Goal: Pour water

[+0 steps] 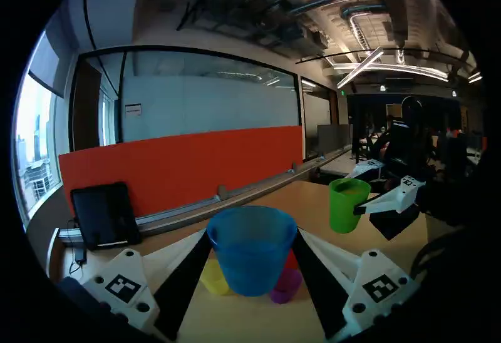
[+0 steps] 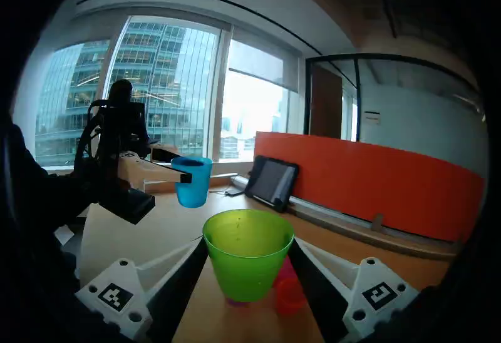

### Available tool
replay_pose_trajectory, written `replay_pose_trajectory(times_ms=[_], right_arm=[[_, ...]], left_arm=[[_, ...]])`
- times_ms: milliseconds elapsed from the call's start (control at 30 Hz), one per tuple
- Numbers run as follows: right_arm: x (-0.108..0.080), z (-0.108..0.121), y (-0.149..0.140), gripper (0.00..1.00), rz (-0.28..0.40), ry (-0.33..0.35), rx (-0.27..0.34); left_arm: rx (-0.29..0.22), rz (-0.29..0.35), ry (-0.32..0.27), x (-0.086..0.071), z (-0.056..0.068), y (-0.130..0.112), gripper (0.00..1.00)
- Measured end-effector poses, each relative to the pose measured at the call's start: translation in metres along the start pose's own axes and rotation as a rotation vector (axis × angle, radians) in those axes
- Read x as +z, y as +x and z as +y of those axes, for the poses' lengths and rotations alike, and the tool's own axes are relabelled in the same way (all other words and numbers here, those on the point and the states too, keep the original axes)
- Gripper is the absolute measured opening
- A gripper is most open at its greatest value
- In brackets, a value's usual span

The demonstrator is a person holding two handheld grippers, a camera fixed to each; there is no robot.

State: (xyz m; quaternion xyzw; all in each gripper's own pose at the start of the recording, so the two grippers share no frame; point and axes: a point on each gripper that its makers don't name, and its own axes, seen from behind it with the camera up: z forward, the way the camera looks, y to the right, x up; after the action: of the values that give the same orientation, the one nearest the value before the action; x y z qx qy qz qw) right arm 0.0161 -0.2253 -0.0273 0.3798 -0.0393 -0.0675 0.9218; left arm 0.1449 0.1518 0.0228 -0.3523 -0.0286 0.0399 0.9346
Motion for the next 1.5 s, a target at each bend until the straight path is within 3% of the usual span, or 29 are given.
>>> replay_pose_trajectory(times_ms=[167, 667, 1100, 1500], right_arm=[[0.003, -0.001, 0.002, 0.91, 0.008, 0.005, -0.005], [0.012, -0.009, 0.004, 0.91, 0.017, 0.04, -0.012], [0.023, -0.024, 0.0, 0.91, 0.028, 0.082, -0.005], [0.033, -0.038, -0.002, 0.91, 0.031, 0.115, -0.002]], left_arm=[[0.036, 0.02, 0.005, -0.001, 0.002, 0.01, 0.87], [0.211, 0.069, 0.063, -0.003, -0.003, 0.034, 0.87], [0.365, 0.114, 0.094, -0.001, 0.004, 0.058, 0.87], [0.477, 0.147, 0.109, 0.002, 0.012, 0.075, 0.87]])
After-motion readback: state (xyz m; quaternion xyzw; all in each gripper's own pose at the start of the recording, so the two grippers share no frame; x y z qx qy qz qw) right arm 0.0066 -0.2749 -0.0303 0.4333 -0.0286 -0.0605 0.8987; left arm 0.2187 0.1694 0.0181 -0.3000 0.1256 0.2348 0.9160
